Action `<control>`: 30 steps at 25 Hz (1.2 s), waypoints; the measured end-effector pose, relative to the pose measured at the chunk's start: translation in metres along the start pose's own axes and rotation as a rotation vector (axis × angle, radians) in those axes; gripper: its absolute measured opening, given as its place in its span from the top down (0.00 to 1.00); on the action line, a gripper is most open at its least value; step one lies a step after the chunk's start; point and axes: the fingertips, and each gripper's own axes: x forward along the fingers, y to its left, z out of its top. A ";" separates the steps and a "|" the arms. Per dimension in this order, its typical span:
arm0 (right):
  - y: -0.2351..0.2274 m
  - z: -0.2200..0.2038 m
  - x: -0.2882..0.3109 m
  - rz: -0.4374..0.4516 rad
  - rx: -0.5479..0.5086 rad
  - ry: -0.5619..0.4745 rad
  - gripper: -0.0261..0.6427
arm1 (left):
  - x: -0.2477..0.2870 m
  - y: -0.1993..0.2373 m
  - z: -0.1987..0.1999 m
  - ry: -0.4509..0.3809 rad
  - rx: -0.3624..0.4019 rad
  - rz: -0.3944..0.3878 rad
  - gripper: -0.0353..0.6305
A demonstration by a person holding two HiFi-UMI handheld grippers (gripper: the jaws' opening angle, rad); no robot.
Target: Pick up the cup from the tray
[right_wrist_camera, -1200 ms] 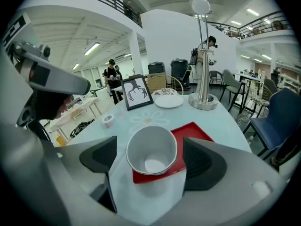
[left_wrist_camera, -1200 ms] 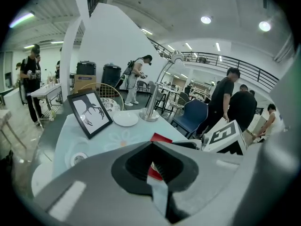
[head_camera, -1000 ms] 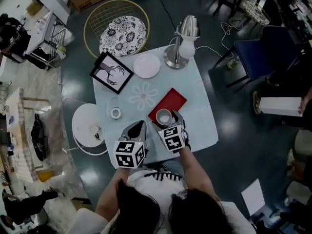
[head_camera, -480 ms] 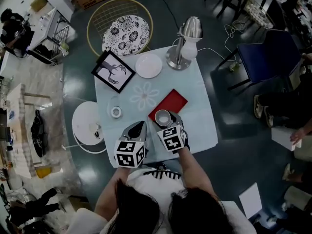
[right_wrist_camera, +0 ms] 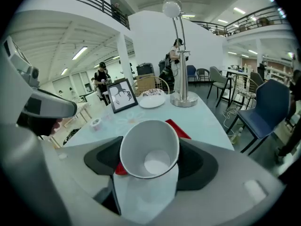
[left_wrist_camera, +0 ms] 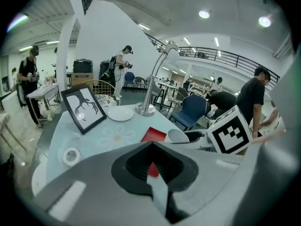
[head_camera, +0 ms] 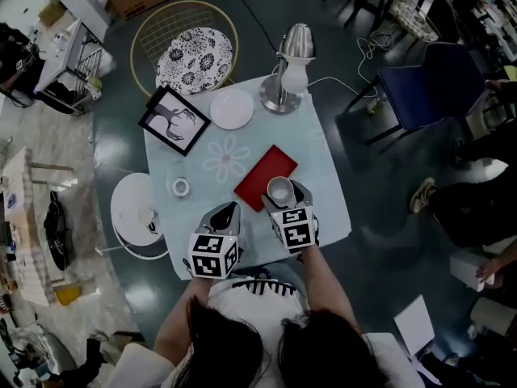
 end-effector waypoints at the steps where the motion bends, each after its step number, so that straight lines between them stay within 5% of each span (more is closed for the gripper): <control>1: -0.004 -0.002 -0.003 -0.013 0.002 0.000 0.42 | 0.001 -0.004 0.002 -0.009 -0.005 -0.013 0.95; 15: -0.055 -0.029 -0.040 -0.149 0.064 0.013 0.42 | 0.024 -0.047 -0.001 -0.006 -0.043 -0.129 0.95; 30: -0.084 -0.058 -0.055 -0.221 0.078 0.048 0.42 | 0.033 -0.056 0.010 -0.019 -0.064 -0.147 0.95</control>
